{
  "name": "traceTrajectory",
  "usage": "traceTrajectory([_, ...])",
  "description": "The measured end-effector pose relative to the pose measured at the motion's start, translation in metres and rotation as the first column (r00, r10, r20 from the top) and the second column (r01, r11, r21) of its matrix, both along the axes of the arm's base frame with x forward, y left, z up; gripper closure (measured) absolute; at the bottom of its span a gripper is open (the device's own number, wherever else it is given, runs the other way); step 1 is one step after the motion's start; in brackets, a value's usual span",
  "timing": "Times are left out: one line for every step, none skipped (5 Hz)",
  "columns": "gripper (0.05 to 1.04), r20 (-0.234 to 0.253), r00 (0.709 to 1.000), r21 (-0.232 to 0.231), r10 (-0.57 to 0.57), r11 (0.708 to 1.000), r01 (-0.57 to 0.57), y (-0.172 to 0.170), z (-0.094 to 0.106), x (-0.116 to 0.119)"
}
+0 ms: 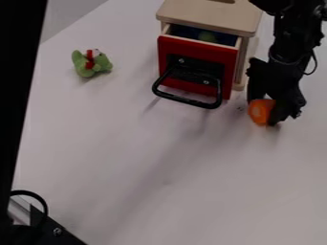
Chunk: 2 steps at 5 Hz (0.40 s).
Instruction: Moved the half carrot from the right side to the left side of the cabinet
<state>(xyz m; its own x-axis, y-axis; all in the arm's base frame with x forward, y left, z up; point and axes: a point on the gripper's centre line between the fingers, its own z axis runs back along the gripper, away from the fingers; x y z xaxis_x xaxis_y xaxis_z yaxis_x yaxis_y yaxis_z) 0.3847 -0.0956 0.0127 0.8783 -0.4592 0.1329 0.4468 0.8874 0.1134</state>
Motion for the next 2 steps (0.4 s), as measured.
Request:
traceTrajectory([0.414, -0.001, 1.000, -0.013, 0.007, 1.000, -0.007, -0.001, 0.003, -0.003])
traceTrajectory([0.414, 0.002, 1.000, -0.029, 0.005, 1.000, -0.005, -0.005, 0.016, -0.009])
